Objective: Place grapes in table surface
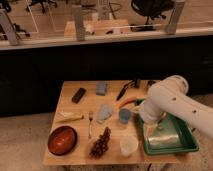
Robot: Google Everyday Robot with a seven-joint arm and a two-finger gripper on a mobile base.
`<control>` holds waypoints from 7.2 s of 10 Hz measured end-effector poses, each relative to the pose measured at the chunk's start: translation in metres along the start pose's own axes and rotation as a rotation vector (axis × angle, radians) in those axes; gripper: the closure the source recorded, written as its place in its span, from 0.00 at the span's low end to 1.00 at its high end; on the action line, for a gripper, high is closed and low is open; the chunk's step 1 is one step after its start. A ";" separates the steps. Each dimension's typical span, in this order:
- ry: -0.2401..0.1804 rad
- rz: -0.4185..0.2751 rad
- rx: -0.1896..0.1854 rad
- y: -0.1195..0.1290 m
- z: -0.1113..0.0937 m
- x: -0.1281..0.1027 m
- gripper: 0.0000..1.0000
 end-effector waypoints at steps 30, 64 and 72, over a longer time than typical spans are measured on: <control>0.001 -0.738 -0.133 -0.048 0.210 -0.133 0.20; -0.128 -0.746 0.180 -0.086 0.072 -0.153 1.00; -0.062 -0.832 0.057 -0.065 0.222 -0.137 0.39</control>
